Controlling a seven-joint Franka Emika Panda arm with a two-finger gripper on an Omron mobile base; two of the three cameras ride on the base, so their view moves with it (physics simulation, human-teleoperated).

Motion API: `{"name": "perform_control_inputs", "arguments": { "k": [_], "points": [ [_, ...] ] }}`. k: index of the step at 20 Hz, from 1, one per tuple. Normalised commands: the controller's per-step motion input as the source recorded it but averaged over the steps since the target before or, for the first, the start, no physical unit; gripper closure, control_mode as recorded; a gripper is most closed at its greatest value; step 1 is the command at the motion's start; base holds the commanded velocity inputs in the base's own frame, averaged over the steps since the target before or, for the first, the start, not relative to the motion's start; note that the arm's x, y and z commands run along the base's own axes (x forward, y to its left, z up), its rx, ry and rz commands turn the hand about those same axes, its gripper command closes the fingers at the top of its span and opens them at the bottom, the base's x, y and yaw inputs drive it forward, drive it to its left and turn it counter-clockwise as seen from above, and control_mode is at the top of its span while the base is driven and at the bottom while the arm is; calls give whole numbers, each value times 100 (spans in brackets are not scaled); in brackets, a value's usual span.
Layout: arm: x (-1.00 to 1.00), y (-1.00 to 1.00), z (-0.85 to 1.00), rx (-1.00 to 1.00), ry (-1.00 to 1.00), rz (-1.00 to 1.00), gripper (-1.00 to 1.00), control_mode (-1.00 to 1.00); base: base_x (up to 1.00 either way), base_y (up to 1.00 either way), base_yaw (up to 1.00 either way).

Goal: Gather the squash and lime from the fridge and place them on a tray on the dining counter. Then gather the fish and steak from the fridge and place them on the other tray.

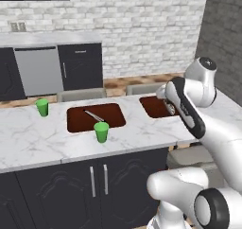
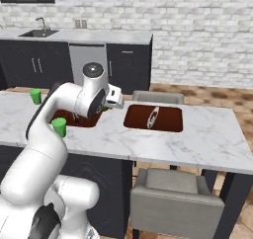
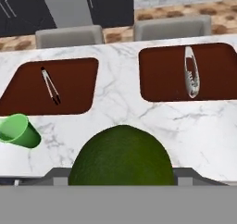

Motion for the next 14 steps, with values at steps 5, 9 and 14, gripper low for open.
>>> {"name": "perform_control_inputs", "arguments": {
  "k": [5, 9, 14],
  "points": [
    [69, -29, -37, -1, 6, -11, 100, -100, 0, 0, 0],
    [67, -27, -33, -1, 6, -4, 100, -100, 0, 0, 0],
    [62, -9, -26, 0, 5, -1, 100, -100, 0, 0, 0]
  ]
}}
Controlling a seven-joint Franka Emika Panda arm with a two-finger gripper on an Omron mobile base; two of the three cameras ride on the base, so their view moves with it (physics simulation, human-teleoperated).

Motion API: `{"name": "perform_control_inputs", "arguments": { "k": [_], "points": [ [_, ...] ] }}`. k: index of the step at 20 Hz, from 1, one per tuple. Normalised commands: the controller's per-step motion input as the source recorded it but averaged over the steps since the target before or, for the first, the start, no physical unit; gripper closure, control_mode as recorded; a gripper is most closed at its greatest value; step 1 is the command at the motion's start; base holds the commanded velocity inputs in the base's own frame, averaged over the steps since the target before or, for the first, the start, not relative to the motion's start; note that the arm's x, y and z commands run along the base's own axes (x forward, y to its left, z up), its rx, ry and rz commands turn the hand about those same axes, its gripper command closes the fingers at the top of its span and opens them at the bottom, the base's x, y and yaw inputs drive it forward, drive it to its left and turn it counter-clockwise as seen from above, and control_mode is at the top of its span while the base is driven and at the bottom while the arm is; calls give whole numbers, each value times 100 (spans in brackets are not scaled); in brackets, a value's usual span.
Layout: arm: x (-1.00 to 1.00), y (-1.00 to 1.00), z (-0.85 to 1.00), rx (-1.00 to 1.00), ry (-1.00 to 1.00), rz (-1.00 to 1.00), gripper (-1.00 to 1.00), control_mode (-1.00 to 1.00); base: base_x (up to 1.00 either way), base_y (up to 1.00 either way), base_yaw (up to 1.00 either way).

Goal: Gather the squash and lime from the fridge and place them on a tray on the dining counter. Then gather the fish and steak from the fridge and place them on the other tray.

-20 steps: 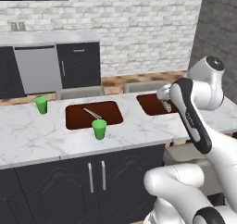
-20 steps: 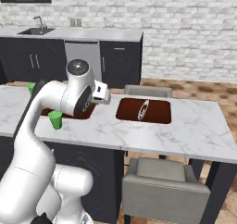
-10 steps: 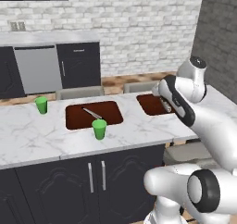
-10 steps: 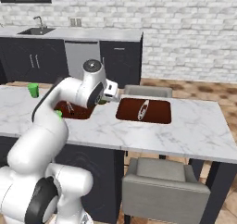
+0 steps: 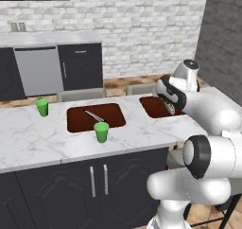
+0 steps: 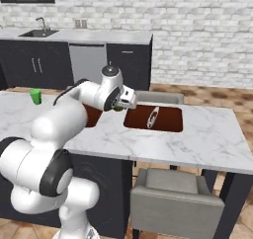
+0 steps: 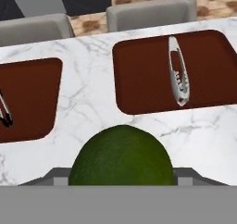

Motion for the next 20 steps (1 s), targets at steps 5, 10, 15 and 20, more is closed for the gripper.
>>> {"name": "perform_control_inputs", "arguments": {
  "k": [5, 10, 15, 20],
  "points": [
    [65, 0, -23, 0, 7, -1, 100, -100, 0, 0, 0],
    [46, 0, -32, 0, 8, 0, 100, -100, 0, 0, 0],
    [29, 0, -34, 0, 6, 0, 100, -100, 0, 0, 0],
    [17, -1, -22, 0, 0, 0, 100, -100, 0, 0, 0]
  ]
}}
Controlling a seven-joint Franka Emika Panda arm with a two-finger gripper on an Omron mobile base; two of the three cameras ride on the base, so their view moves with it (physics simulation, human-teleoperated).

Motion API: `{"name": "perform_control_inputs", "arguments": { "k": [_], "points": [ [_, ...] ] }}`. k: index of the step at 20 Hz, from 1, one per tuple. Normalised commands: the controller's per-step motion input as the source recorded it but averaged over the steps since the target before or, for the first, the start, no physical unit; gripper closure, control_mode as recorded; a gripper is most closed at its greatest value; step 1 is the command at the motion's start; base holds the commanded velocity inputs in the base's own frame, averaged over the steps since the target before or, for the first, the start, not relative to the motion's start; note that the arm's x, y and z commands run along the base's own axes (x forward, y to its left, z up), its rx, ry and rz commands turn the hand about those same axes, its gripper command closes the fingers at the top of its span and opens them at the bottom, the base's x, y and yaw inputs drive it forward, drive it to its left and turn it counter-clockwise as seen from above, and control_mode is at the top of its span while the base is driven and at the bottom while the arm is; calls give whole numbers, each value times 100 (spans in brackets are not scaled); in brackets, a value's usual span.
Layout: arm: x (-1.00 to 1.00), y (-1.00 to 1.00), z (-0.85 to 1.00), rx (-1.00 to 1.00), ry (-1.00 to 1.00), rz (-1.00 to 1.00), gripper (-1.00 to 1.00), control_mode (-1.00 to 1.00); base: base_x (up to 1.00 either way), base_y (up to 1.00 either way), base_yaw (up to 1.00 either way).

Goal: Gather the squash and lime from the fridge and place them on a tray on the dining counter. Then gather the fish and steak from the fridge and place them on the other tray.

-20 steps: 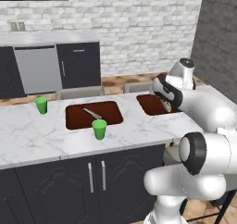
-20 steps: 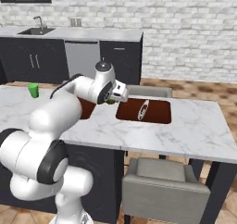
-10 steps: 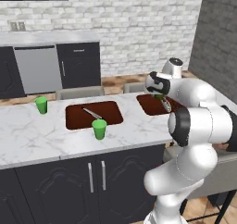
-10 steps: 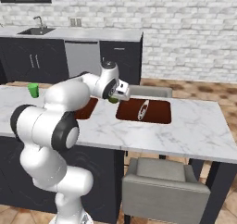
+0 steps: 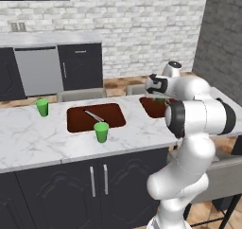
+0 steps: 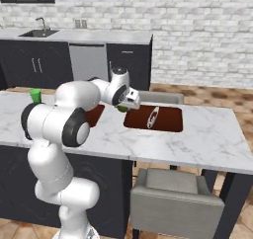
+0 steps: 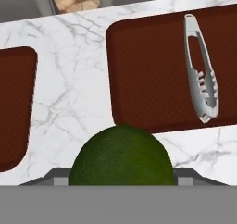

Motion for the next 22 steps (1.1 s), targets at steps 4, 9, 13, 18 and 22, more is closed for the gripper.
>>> {"name": "perform_control_inputs", "arguments": {
  "k": [4, 9, 13, 18, 22],
  "points": [
    [30, -13, -31, 0, 0, -3, 100, -100, 0, 0, 0],
    [37, -7, -30, -3, 0, -3, 100, -100, 0, 0, 0],
    [34, -5, -18, 0, 0, -1, 100, -100, 0, 0, 0],
    [34, -5, -16, 0, 0, 0, 100, -100, 0, 0, 0],
    [26, -5, -22, 0, 0, 0, 100, -100, 0, 0, 0]
  ]
}}
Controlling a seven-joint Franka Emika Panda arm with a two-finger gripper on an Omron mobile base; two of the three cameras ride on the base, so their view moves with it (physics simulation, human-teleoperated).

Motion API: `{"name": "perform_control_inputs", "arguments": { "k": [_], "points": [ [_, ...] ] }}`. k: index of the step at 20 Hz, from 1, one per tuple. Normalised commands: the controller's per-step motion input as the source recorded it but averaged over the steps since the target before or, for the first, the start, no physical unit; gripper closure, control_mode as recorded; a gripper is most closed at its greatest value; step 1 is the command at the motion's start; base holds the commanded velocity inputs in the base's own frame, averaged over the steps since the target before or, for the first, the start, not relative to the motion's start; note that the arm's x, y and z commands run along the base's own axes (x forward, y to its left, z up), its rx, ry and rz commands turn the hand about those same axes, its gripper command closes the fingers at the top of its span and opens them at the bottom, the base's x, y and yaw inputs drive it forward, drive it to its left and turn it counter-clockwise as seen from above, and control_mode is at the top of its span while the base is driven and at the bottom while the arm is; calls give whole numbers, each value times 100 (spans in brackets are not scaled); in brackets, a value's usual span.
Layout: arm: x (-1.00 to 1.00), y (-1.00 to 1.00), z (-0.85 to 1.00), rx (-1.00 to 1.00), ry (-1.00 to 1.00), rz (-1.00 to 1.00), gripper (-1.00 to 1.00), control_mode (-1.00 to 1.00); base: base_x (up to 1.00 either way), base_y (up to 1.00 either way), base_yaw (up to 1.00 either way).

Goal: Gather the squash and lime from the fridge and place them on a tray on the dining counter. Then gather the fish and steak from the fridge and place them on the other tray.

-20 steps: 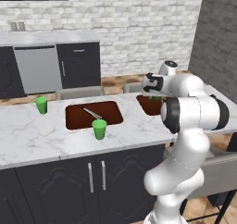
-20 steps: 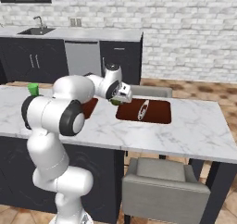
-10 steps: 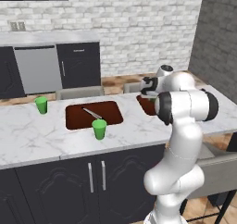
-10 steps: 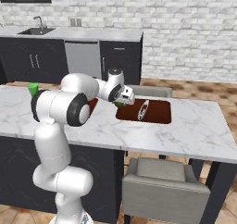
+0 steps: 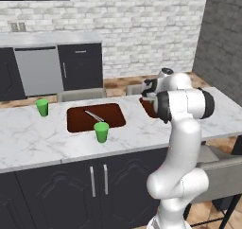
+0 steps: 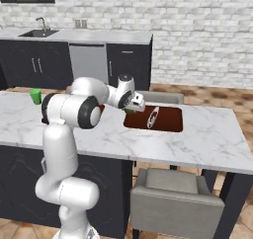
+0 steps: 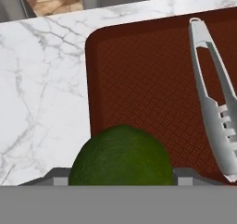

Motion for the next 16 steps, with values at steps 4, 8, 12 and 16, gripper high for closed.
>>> {"name": "perform_control_inputs", "arguments": {
  "k": [4, 8, 12, 16],
  "points": [
    [11, -1, -20, 0, 0, 0, 100, -100, 0, 0, 0],
    [11, -1, -23, 0, 0, 0, 100, -100, 0, 0, 0],
    [8, 0, -21, 0, 0, 0, 100, -100, 0, 0, 0],
    [10, 0, -23, 0, 0, 0, 100, -100, 0, 0, 0]
  ]
}}
